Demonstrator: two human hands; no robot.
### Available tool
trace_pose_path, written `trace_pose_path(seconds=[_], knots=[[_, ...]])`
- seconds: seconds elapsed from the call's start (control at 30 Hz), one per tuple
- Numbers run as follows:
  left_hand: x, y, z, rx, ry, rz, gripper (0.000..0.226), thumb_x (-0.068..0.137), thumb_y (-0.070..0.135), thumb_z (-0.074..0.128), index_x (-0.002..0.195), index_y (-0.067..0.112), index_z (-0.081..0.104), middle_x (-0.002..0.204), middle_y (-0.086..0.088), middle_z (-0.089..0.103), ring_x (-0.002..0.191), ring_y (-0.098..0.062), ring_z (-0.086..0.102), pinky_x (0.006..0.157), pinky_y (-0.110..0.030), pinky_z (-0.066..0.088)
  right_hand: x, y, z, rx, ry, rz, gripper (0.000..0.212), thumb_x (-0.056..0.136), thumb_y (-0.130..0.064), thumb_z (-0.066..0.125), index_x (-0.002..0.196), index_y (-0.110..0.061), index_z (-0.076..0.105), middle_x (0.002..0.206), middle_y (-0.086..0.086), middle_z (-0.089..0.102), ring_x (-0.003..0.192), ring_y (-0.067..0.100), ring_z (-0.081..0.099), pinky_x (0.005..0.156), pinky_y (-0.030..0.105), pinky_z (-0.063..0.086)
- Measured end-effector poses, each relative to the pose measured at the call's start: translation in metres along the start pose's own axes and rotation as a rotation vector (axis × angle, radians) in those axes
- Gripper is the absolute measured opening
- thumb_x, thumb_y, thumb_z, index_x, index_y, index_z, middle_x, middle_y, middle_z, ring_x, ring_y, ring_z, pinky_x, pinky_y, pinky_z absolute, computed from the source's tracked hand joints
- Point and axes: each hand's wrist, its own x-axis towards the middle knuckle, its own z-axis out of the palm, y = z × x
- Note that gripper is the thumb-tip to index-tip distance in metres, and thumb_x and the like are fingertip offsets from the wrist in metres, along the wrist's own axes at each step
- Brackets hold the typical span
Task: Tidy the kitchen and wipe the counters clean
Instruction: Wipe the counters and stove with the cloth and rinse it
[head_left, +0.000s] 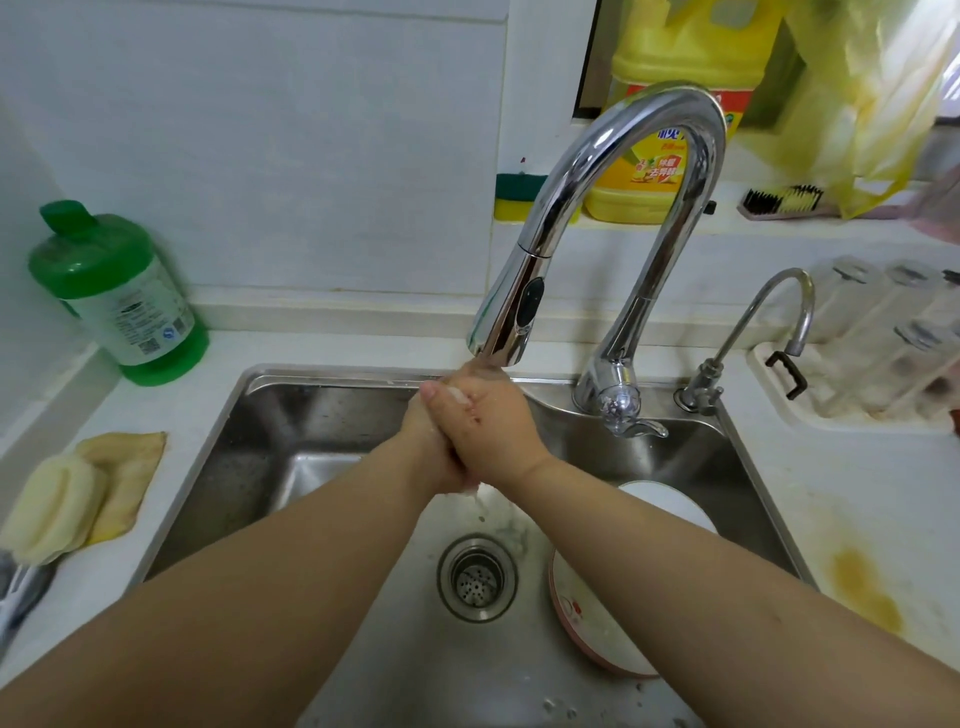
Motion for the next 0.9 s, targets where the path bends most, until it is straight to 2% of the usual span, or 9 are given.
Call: trace_pose_path(seconds=[0.1,0.23,0.37,0.47,0.53,0.6,0.77,0.83,0.9], knots=[[-0.003,0.003,0.001,0.042,-0.008,-0.065,0.038,0.095,0.048,0.039,0.077,0.019,0.054,0.051,-0.002,0.060,0.046,-0.013,0.061,0.048,-0.015,0.043,0.006,0.011,-0.002,-0.079,0.008,0.045,0.054,0.093,-0.044,0.036,0.086,0.003,0.062,0.083,0.015,0.058,0.079,0.024,0.053,0.071,0.029,0.038],[-0.002,0.005,0.000,0.107,0.013,-0.082,0.041,0.100,0.038,0.036,0.071,0.014,0.052,0.045,-0.006,0.057,0.044,-0.016,0.055,0.045,-0.017,0.035,0.014,0.027,0.009,-0.072,-0.010,0.196,0.048,0.099,-0.041,0.039,0.094,-0.001,0.066,0.103,0.016,0.058,0.096,0.025,0.055,0.081,0.025,0.040],[-0.004,0.013,-0.005,0.203,0.073,-0.017,0.026,0.098,0.020,0.040,0.078,0.011,0.053,0.070,-0.009,0.058,0.065,-0.021,0.054,0.063,-0.028,0.045,0.022,0.043,0.011,0.002,-0.031,0.442,0.030,0.096,-0.034,0.044,0.082,-0.010,0.053,0.084,0.003,0.058,0.082,0.019,0.054,0.072,0.021,0.038],[-0.002,0.021,-0.007,0.347,0.094,0.081,0.021,0.084,0.001,0.042,0.066,0.010,0.047,0.062,-0.009,0.048,0.048,-0.020,0.051,0.050,-0.021,0.043,0.017,0.053,0.001,0.495,-0.165,0.968,0.039,0.091,-0.046,0.038,0.100,-0.014,0.059,0.097,0.011,0.065,0.084,0.026,0.059,0.079,0.034,0.049],[0.002,0.025,-0.008,0.456,0.127,0.189,0.027,0.080,-0.008,0.036,0.066,0.013,0.045,0.060,-0.005,0.042,0.048,-0.018,0.044,0.046,-0.019,0.033,0.008,0.054,-0.002,0.765,-0.370,1.156,0.055,0.096,-0.053,0.028,0.107,-0.009,0.060,0.099,0.018,0.063,0.083,0.031,0.060,0.079,0.044,0.049],[0.007,0.027,-0.008,0.483,0.148,0.266,0.037,0.077,-0.012,0.027,0.068,0.018,0.047,0.063,-0.004,0.041,0.058,-0.019,0.040,0.051,-0.022,0.029,0.001,0.054,-0.004,0.900,-0.438,1.201,0.064,0.098,-0.055,0.024,0.115,-0.002,0.055,0.104,0.024,0.062,0.087,0.038,0.064,0.076,0.048,0.051],[0.007,0.024,-0.011,0.375,0.107,0.331,0.049,0.070,-0.017,0.019,0.059,0.015,0.054,0.062,-0.005,0.047,0.066,-0.021,0.043,0.060,-0.028,0.038,-0.006,0.062,0.006,0.957,-0.342,1.225,0.034,0.093,-0.021,0.044,0.121,-0.003,0.051,0.092,0.018,0.058,0.077,0.034,0.064,0.071,0.043,0.055],[0.004,0.025,-0.011,0.266,0.064,0.320,0.047,0.066,-0.021,0.016,0.062,0.011,0.050,0.063,-0.006,0.046,0.067,-0.022,0.044,0.062,-0.029,0.039,-0.010,0.066,0.013,0.936,-0.342,1.213,0.030,0.092,-0.032,0.049,0.109,-0.010,0.059,0.096,0.013,0.064,0.071,0.021,0.060,0.065,0.035,0.054],[-0.001,0.030,-0.007,0.123,0.036,0.294,0.039,0.066,-0.020,0.017,0.063,0.008,0.044,0.062,-0.007,0.044,0.063,-0.022,0.042,0.061,-0.028,0.041,-0.011,0.065,0.018,0.950,-0.349,1.204,0.051,0.088,-0.063,0.045,0.094,-0.017,0.065,0.091,0.003,0.068,0.061,0.014,0.059,0.054,0.025,0.045]])
